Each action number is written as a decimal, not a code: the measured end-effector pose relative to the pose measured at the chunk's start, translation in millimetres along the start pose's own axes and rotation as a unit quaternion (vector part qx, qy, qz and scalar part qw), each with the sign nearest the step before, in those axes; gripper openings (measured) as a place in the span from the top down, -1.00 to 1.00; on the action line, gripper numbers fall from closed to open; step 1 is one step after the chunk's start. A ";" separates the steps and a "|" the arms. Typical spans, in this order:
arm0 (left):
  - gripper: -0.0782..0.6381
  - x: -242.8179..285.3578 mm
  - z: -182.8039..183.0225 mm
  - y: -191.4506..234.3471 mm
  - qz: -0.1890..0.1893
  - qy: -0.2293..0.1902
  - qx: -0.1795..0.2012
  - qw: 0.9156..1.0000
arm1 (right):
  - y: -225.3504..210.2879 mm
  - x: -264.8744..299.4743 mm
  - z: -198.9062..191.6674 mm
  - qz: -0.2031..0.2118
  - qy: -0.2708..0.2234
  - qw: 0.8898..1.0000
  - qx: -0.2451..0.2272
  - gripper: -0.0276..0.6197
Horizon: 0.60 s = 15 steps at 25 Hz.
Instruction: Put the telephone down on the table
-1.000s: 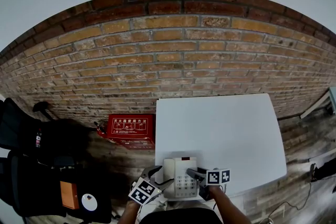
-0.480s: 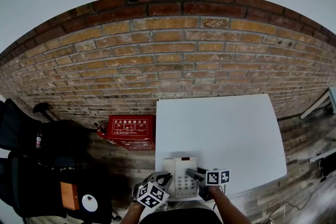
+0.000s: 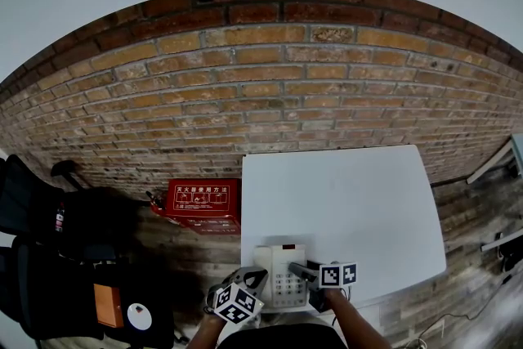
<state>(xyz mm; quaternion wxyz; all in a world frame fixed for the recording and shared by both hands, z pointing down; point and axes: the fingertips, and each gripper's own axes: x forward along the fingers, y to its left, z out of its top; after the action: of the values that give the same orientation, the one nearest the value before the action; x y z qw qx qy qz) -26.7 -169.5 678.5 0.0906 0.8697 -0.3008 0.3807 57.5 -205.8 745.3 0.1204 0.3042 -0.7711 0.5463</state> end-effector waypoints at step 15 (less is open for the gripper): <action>0.76 0.3 0.5 0.3 0.007 0.002 0.008 1.000 | 1.4 -1.4 2.7 -0.030 0.018 0.999 -0.020 0.13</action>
<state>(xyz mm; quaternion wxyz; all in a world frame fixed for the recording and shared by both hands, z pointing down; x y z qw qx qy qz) -26.3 -170.0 678.4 0.0816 0.8675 -0.3040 0.3852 58.2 -207.5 742.4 0.1570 0.3151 -0.7698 0.5323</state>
